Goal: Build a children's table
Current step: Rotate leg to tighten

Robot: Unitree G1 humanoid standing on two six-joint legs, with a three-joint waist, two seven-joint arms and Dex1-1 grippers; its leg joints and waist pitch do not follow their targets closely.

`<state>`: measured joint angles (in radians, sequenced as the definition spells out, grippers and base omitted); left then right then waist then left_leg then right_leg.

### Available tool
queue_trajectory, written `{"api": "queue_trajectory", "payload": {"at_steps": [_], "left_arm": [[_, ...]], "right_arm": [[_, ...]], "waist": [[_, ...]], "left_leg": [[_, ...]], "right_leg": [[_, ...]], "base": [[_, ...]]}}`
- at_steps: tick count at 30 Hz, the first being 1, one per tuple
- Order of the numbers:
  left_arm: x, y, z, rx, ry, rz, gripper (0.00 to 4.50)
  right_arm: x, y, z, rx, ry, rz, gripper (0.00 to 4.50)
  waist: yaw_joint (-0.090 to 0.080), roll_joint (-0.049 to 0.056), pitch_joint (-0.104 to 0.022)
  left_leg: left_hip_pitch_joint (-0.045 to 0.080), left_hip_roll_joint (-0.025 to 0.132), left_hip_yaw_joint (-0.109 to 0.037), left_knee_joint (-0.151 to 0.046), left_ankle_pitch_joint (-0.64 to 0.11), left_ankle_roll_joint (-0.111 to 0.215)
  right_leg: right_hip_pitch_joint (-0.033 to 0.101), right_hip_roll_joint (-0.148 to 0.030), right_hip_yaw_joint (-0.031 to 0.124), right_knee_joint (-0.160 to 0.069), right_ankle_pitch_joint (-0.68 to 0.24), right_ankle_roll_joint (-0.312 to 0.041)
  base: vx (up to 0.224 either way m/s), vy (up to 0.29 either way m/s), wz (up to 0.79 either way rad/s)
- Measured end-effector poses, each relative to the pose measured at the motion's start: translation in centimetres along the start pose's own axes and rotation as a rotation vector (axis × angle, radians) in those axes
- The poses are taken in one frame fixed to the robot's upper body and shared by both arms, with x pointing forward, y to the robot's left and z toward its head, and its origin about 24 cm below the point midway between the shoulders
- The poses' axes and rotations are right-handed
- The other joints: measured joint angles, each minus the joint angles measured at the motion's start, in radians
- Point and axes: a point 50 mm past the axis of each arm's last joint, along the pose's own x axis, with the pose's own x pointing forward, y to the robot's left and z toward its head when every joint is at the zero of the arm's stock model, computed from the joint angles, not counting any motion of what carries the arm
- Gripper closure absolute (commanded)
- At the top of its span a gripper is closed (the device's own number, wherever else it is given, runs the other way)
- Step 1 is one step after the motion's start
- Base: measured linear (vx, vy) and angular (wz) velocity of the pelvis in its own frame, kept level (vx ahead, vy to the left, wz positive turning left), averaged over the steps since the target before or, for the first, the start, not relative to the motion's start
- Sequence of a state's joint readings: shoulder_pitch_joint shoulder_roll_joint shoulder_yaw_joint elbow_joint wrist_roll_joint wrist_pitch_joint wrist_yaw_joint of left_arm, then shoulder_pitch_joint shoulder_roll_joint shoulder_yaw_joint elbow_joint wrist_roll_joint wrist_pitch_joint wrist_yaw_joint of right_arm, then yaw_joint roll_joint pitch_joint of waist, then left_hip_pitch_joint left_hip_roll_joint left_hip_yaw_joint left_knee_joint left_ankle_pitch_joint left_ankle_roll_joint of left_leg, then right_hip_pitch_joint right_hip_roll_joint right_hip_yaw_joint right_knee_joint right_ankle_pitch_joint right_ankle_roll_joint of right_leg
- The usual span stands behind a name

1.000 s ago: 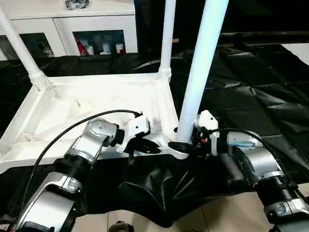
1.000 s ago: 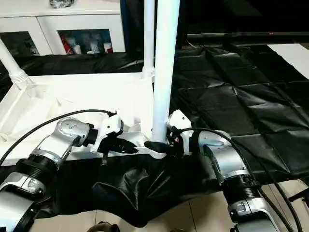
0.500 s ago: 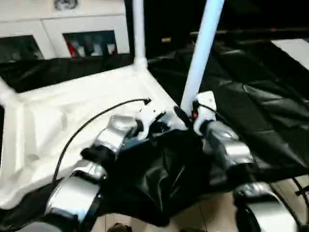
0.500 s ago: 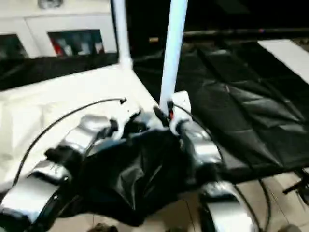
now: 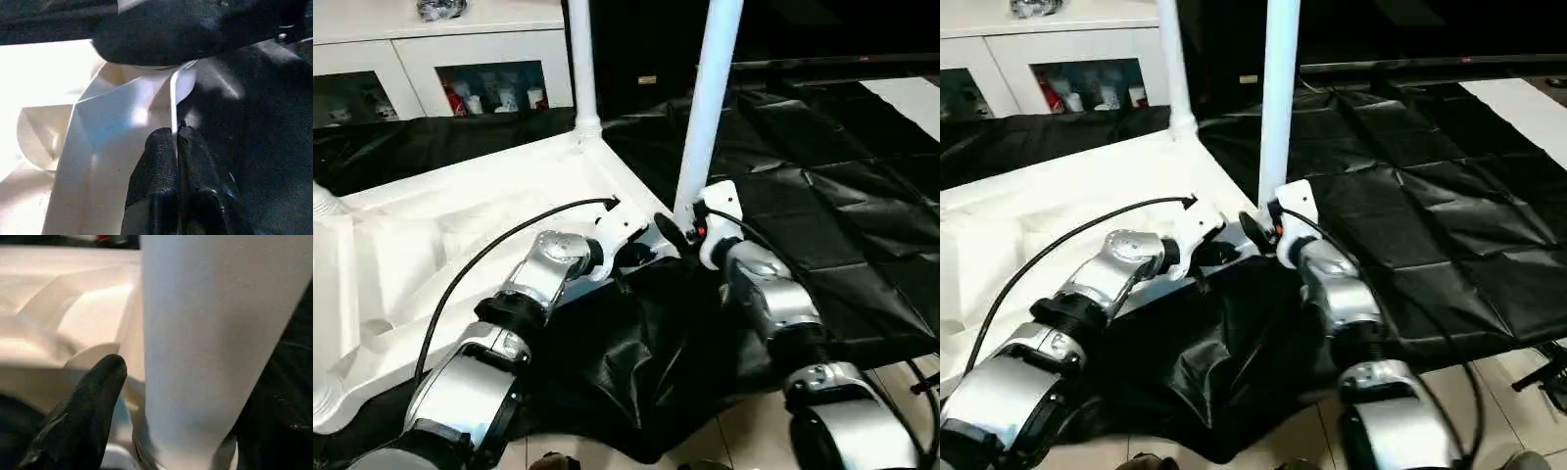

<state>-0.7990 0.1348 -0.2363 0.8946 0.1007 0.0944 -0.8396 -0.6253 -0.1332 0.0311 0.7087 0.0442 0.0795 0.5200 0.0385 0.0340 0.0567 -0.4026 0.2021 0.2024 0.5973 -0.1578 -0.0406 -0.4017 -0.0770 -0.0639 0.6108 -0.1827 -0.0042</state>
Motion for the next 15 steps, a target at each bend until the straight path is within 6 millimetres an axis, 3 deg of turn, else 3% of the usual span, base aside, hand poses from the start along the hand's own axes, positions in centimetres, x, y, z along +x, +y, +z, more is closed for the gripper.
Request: {"api": "queue_trajectory", "payload": {"at_steps": [8, 15], "left_arm": [[-0.3, -0.4, -0.2, 0.045, 0.002, -0.078, 4.50], [-0.9, -0.2, -0.5, 0.053, 0.005, -0.094, 4.50]], "right_arm": [[-3.9, -2.1, -0.7, -0.102, 0.047, 0.146, 1.10], [-7.6, -4.0, -1.5, -0.119, 0.098, 0.245, 1.10]], "waist": [[0.025, 0.000, 0.000], [0.020, -0.001, 0.001]], "left_leg": [[0.000, 0.000, 0.000, 0.001, 0.000, 0.000], [0.000, 0.000, 0.000, 0.001, 0.000, 0.000]], "right_leg": [[0.001, 0.000, 0.000, 0.001, 0.000, 0.000], [0.001, 0.000, 0.000, 0.001, 0.001, 0.000]], "base": [[0.000, 0.000, 0.00], [0.000, 0.000, 0.00]]}}
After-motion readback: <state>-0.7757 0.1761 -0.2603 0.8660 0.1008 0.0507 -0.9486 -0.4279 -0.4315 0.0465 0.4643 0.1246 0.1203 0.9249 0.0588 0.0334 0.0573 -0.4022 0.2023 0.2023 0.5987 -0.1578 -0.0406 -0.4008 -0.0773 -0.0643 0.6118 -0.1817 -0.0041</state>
